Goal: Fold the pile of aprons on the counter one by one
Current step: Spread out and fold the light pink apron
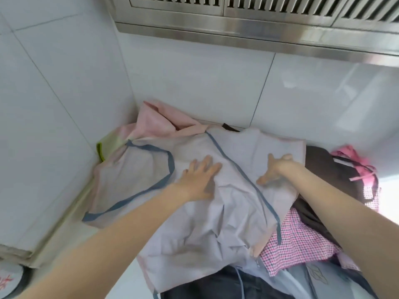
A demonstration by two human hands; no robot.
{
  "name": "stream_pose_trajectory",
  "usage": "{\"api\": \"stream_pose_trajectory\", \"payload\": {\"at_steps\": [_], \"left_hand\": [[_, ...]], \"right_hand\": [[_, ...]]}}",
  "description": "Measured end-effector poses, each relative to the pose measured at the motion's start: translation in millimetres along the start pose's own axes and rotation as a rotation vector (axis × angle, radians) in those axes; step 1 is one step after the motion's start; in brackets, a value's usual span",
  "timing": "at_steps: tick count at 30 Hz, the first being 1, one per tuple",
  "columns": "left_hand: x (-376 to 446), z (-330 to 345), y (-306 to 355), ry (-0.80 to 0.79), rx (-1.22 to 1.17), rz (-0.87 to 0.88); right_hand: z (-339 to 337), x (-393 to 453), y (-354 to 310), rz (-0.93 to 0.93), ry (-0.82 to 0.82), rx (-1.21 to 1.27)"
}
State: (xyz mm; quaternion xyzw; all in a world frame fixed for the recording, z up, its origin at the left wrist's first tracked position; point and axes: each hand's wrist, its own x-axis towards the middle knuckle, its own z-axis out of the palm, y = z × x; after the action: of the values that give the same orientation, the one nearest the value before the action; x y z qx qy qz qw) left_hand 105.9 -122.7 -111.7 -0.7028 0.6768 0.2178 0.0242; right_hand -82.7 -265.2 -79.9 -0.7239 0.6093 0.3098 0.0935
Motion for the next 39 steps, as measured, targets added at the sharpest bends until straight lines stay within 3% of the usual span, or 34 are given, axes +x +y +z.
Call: {"api": "stream_pose_trajectory", "payload": {"at_steps": [4,8,11,13,16,18,19,21,22,24,26,27,29,31,34,36,39], "left_hand": [[15.5,10.1,15.7,0.054,0.23,0.069],[21.5,28.4,7.8,0.118,0.39,0.048],[17.7,28.9,-9.7,0.391,0.486,0.082],[14.2,28.3,-26.4,0.453,0.391,0.1],[9.7,21.8,-41.7,0.472,0.213,0.005],[2.4,13.3,-39.2,0.508,0.007,-0.097],[-3.5,10.2,-33.4,0.548,-0.067,-0.135],[-22.7,6.9,-14.4,0.597,-0.207,-0.077],[-34.0,10.8,-2.2,0.515,-0.293,0.015],[-54.5,29.7,24.1,0.083,-0.382,0.137],[-66.5,57.6,42.0,-0.4,-0.195,0.063],[-70.4,70.0,48.7,-0.522,-0.07,0.023],[-77.9,91.4,54.2,-0.563,0.172,0.025],[-86.3,107.9,53.5,-0.527,0.333,0.053],[-100.7,118.7,43.8,-0.512,0.424,0.091],[-110.4,120.8,35.5,-0.501,0.437,0.113],[-125.6,128.8,18.7,-0.478,0.416,0.103]], "right_hand": [[24.4,-8.9,16.2,-0.021,-0.15,0.138],[31.5,-19.1,6.8,-0.08,-0.06,0.063],[-0.3,-23.7,-3.7,-0.299,0.142,0.048],[-40.8,-37.7,-14.7,-0.508,0.339,0.228],[-98.0,-67.9,-29.7,-0.793,0.774,0.461],[-114.5,-60.4,-25.6,-0.728,0.938,0.536],[-112.2,-49.8,-17.3,-0.622,0.941,0.497],[-87.9,-23.1,-2.1,-0.345,0.683,0.16],[-69.4,-11.4,1.6,-0.232,0.514,-0.029],[-37.1,-4.6,-1.5,-0.163,0.376,-0.179],[-11.2,-13.9,-19.9,-0.37,0.371,-0.092],[-1.4,-22.5,-28.3,-0.505,0.328,-0.034],[19.8,-41.4,-42.8,-0.684,0.232,-0.023],[39.8,-56.6,-44.7,-0.675,0.22,-0.097],[71.8,-69.1,-35.6,-0.667,0.378,-0.223],[101.8,-68.1,-21.0,-0.685,0.316,-0.323],[142.4,-58.8,5.9,-0.372,0.099,-0.367]]}}
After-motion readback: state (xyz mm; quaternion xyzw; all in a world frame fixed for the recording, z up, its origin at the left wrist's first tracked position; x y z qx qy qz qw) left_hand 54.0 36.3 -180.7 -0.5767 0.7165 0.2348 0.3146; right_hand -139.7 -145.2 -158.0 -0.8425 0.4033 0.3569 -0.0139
